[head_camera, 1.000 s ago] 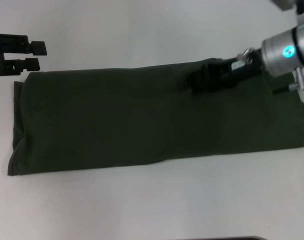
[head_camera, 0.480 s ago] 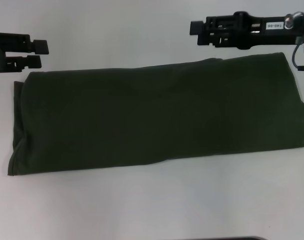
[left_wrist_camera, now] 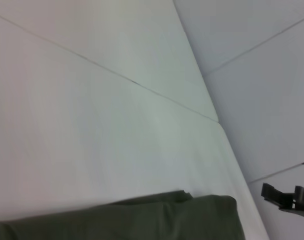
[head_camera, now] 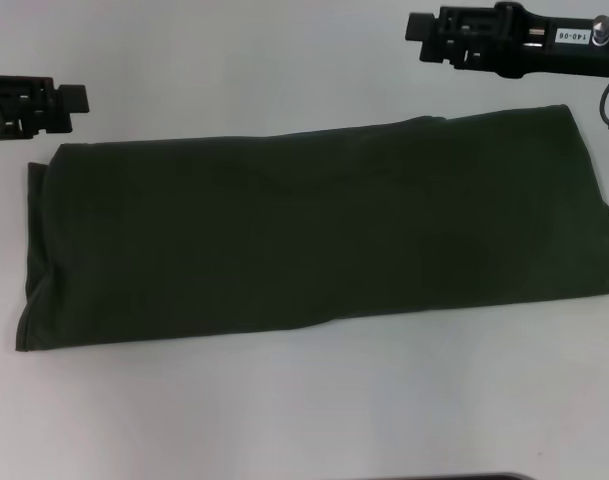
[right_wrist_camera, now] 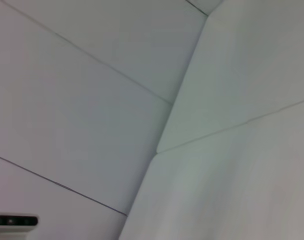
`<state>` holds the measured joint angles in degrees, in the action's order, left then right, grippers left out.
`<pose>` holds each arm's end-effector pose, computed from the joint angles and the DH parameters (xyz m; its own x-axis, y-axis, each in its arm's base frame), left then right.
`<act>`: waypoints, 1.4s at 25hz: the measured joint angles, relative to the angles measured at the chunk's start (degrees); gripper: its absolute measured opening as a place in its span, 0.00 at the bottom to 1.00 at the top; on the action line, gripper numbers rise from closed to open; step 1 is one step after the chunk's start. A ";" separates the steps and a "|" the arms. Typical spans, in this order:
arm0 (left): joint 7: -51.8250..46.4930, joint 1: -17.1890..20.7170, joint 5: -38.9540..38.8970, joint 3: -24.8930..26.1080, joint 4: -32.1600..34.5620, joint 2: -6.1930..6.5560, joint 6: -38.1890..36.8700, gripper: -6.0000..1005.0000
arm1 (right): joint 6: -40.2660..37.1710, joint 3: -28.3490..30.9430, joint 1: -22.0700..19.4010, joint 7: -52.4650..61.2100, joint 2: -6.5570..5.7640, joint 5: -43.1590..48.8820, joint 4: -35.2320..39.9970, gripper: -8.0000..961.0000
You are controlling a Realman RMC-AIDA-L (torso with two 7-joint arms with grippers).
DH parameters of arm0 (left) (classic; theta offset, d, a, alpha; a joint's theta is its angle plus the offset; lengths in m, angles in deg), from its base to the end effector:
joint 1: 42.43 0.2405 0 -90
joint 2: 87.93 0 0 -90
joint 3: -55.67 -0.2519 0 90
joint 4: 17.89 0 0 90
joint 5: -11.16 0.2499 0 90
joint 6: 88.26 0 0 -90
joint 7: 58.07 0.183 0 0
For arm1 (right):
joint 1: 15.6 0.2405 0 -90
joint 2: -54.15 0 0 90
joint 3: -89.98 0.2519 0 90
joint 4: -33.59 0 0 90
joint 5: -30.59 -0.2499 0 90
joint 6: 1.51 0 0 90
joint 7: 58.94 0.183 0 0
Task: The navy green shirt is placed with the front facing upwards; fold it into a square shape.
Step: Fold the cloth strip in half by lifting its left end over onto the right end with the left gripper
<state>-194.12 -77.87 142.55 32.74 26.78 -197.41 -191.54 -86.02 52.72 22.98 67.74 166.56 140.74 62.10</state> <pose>-0.2866 0.3849 0.0847 0.1933 0.8969 0.3978 0.9460 -0.2779 0.1669 0.2476 0.4278 0.0011 0.1747 -0.8329 -0.5251 -0.8917 -0.3600 0.2743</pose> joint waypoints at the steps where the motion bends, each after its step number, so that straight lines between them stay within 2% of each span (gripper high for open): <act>1: 0.10 0.03 0.00 0.00 -0.10 0.02 0.23 0.55 | 0.26 -0.17 0.15 0.26 -0.22 0.39 -0.11 0.65; 10: -1.33 -0.30 0.13 -0.22 -0.49 0.53 -0.48 0.56 | 1.94 -2.82 0.20 -0.24 -0.77 2.32 0.38 0.66; 13: -3.02 -0.44 0.52 -2.74 -0.78 0.55 -1.13 0.56 | 1.34 -3.73 0.34 1.47 -1.26 2.99 0.82 0.74; 16: -4.88 -0.60 0.57 -8.12 -1.06 0.22 -1.25 0.56 | -0.14 -3.72 0.32 3.56 -1.48 3.18 2.27 0.82; 18: -5.91 -0.59 0.59 -12.25 -1.12 -0.56 -0.27 0.56 | -1.12 -3.41 0.06 3.93 -1.38 3.08 3.18 0.98; 20: -6.43 -0.59 0.61 -15.15 -1.18 -1.43 0.93 0.55 | -1.48 -3.29 -0.12 4.03 -1.23 3.06 3.57 0.98; 25: -6.90 -0.60 0.63 -17.47 -2.62 -2.26 3.70 0.55 | -1.72 -3.34 -0.29 4.12 -0.85 3.28 3.25 0.98; 31: -6.95 -0.69 0.71 -22.68 -6.85 -2.26 11.26 0.55 | -1.77 -3.29 -0.84 4.14 -0.49 3.23 3.22 0.98; 35: -6.97 -1.59 1.73 -24.40 -9.10 -2.07 14.28 0.55 | -1.62 -2.86 -1.41 4.16 -0.47 3.06 3.18 0.98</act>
<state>-201.09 -79.46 144.28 8.34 17.68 -199.48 -177.26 -87.64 49.86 21.57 71.90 166.09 143.81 65.27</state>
